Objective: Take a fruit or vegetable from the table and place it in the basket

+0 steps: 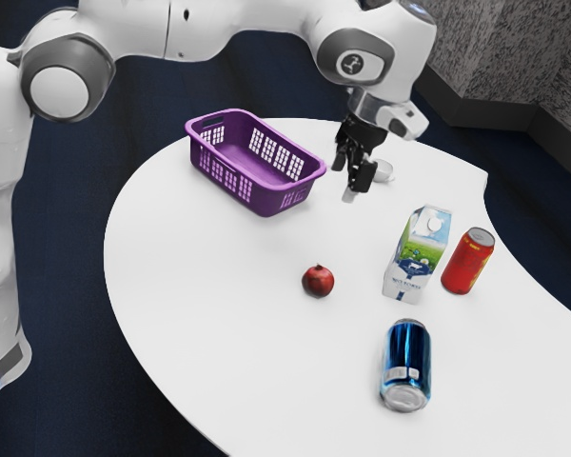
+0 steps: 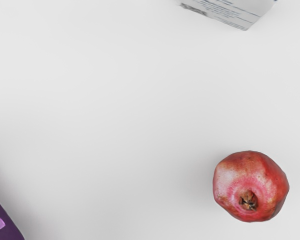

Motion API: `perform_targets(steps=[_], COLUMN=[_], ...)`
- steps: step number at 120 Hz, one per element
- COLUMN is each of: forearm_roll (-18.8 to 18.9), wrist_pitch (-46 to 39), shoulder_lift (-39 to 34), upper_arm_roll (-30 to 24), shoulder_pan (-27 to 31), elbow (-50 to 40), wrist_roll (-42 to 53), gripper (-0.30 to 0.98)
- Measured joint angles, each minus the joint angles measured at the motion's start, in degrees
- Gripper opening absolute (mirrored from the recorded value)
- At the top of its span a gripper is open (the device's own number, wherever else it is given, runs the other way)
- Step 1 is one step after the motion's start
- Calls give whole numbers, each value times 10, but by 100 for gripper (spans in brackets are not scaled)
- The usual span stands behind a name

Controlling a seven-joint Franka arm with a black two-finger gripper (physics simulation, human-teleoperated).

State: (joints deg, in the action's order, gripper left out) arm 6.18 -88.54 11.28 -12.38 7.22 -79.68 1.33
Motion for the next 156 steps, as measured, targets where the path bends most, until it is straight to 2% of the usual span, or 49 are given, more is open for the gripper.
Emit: perform_targets(steps=[13,30,63,90,156], forearm_roll=[-1,-48,-81,-117,-140], wrist_pitch=[-25,-112,-216,-243,-255], shoulder_lift=[4,20,18,12,12], upper_arm_roll=[1,0,-1,2,18], shoulder_pan=[4,-1,-30,-26,-19], elbow=[-6,-92,-147,-197,-221], wrist_roll=[2,4,6,8,11], gripper=[69,69,69,69,69])
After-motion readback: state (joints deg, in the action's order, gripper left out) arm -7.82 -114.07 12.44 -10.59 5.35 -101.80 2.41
